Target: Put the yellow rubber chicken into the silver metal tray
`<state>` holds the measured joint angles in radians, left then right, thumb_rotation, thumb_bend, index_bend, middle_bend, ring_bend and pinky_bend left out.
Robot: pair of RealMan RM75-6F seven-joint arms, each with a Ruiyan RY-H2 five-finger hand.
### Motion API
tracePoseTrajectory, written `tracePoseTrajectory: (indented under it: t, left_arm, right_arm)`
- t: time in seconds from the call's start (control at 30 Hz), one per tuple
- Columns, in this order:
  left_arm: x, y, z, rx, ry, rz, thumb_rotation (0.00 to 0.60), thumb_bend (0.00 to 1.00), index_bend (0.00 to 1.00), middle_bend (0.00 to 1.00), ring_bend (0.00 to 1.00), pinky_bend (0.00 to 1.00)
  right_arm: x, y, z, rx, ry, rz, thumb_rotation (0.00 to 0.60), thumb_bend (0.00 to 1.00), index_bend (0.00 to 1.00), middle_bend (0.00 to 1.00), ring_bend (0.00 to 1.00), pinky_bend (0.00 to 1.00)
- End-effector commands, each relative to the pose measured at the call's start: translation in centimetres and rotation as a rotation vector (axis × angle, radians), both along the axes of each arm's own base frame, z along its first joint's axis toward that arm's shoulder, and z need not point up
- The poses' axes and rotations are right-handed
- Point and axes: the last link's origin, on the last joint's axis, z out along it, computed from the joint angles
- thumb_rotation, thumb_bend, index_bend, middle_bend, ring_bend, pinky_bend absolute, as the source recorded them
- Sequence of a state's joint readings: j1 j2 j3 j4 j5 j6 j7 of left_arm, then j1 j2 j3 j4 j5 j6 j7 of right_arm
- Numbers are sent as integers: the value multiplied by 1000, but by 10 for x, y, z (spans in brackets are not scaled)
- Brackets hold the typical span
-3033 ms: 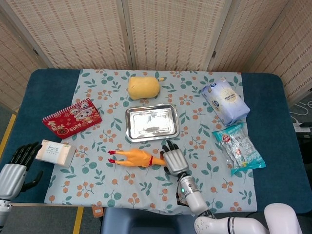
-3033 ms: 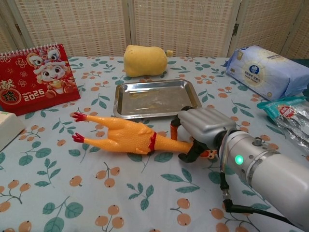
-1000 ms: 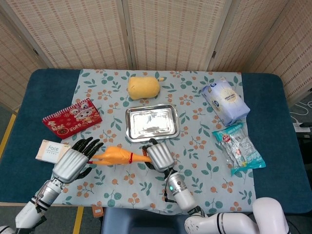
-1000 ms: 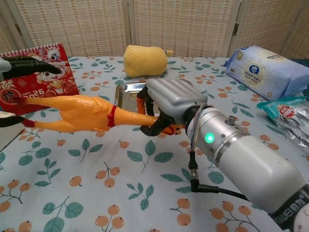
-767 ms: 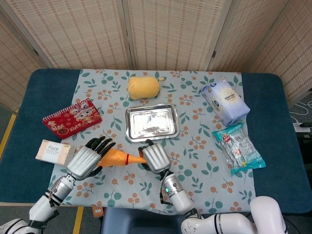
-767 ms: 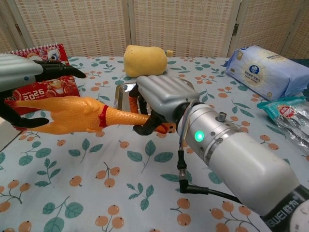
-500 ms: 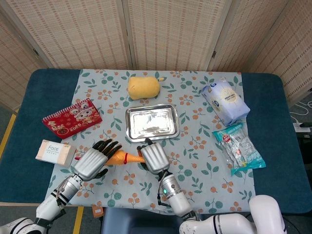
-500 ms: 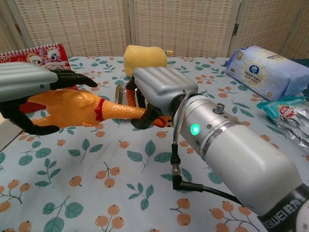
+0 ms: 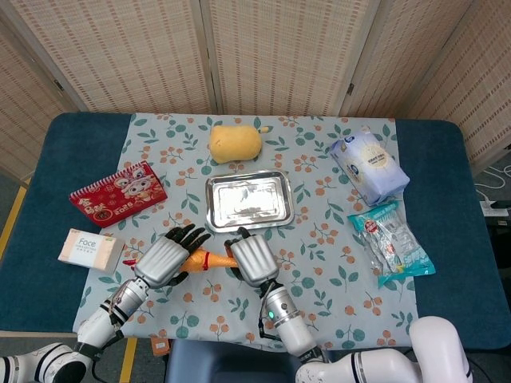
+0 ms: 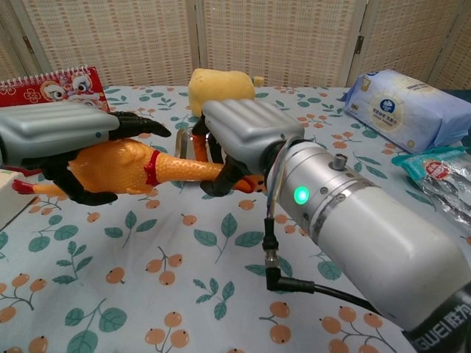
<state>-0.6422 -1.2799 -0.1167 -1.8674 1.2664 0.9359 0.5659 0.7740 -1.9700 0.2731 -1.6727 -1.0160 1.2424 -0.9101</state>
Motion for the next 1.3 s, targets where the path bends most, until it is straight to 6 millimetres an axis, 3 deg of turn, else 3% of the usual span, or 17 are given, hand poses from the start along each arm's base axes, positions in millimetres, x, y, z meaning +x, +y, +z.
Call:
tracePoseTrajectory:
  t: [0.03, 0.1, 0.23, 0.33, 0.5, 0.67, 0.83, 1.03, 1.23, 1.3]
  left_arm:
    - [2, 2, -3, 8, -16, -12, 600, 325, 26, 92, 65, 206]
    - [4, 3, -3, 26, -35, -25, 600, 334, 92, 169, 140, 256]
    - [4, 4, -5, 70, -71, -62, 600, 383, 359, 399, 342, 403]
    - [4, 5, -7, 76, -97, -70, 600, 420, 465, 487, 430, 501]
    - [2, 6, -10, 56, -130, -47, 600, 589, 641, 634, 597, 735]
    - [3, 9, -9, 66, -175, -39, 600, 761, 791, 774, 715, 878]
    - [6, 9, -8, 88, -184, -68, 600, 833, 844, 840, 776, 961]
    - [8, 6, -8, 92, -211, -81, 600, 845, 866, 881, 821, 1000]
    - [7, 5, -8, 67, -210, -71, 600, 790, 835, 868, 815, 995]
    - [6, 4, -9, 49, -198, -73, 600, 719, 771, 810, 750, 909]
  right_arm:
    - [1, 1, -1, 5, -3, 4, 600, 374, 883, 608, 733, 1000]
    - [1, 2, -1, 7, -6, 4, 600, 373, 883, 608, 733, 1000]
    - [1, 1, 0, 3, -10, 1, 600, 370, 883, 608, 732, 1000]
    - [1, 0, 1, 2, -11, -2, 600, 369, 883, 608, 733, 1000]
    - [0, 1, 2, 1, -8, -1, 600, 369, 883, 608, 733, 1000]
    - [0, 0, 2, 1, -7, -3, 600, 369, 883, 608, 733, 1000]
    - [-2, 0, 2, 3, -4, -4, 600, 369, 883, 608, 733, 1000]
    - [-3, 0, 3, 2, -2, -6, 600, 369, 883, 608, 732, 1000]
    - [-3, 0, 4, 5, -5, -6, 600, 369, 883, 608, 733, 1000]
    - [-3, 0, 4, 6, -5, -4, 600, 369, 883, 608, 733, 1000]
